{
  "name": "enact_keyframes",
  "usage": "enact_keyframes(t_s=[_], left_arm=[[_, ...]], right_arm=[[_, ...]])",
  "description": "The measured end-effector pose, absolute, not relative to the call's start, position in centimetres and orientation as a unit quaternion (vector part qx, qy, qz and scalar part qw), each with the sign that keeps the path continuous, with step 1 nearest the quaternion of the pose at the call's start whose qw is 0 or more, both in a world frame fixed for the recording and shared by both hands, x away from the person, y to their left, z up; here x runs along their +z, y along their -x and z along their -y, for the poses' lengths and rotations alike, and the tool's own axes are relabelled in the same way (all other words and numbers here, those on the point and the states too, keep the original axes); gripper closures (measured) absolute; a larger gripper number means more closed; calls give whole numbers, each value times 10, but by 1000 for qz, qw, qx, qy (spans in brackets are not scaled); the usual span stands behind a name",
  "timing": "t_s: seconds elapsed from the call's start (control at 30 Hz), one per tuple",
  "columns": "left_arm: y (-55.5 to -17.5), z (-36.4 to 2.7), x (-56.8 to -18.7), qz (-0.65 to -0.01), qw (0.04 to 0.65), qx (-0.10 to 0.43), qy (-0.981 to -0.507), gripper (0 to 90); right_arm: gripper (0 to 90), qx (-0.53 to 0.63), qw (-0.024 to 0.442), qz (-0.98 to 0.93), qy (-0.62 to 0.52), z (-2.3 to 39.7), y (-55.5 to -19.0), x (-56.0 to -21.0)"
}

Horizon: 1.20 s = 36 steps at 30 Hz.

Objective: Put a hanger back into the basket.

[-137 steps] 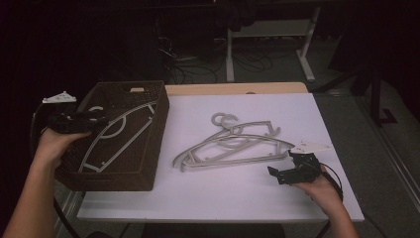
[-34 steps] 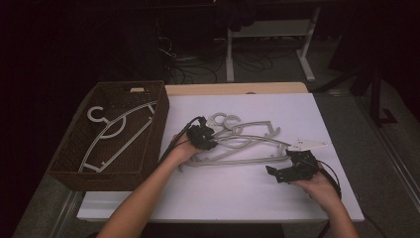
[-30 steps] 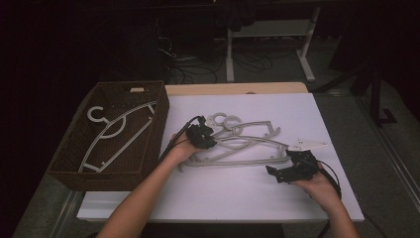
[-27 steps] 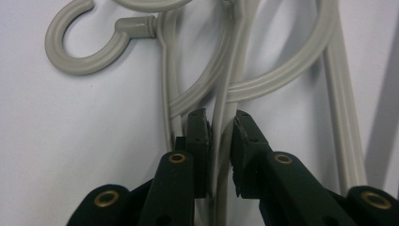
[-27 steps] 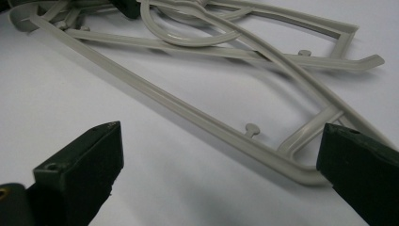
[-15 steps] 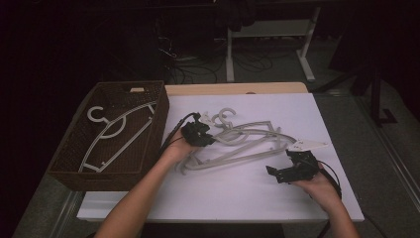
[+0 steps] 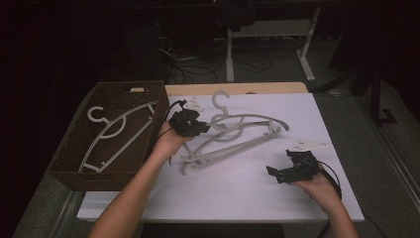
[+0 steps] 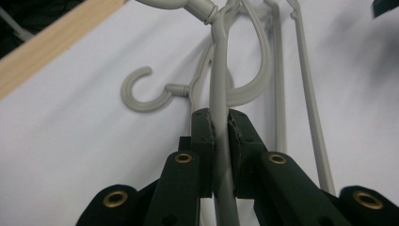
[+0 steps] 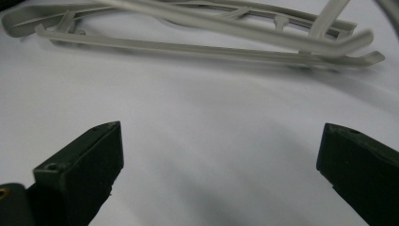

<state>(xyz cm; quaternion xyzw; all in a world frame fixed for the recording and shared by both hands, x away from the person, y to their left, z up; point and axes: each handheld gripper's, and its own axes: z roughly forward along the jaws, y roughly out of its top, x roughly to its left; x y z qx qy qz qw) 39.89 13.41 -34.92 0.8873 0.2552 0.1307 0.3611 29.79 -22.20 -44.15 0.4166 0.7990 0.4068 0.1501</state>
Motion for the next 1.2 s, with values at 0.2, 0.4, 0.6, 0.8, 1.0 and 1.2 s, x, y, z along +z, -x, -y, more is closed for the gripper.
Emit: enact_keyframes(t_s=[0.2,0.4,0.6,0.8,1.0,1.2], left_arm=[[-392,-149,-319,-262,377,137,-878,822],[-391,-180,-288,-275,396,152,-863,822],[-385,-210,-269,-284,403,160,-855,822],[-378,-242,-251,-290,407,182,-847,822],[-375,-277,-241,-303,412,194,-837,822],[-367,-308,-232,-318,406,218,-829,822]], right_arm=[[9,411,150,-797,-417,222,-297,-442],[9,416,147,-794,-419,226,-299,-444],[0,410,149,-800,-412,220,-297,-444],[0,417,151,-794,-416,223,-295,-445],[0,422,150,-792,-414,225,-293,-450],[0,425,147,-791,-415,226,-292,-453]])
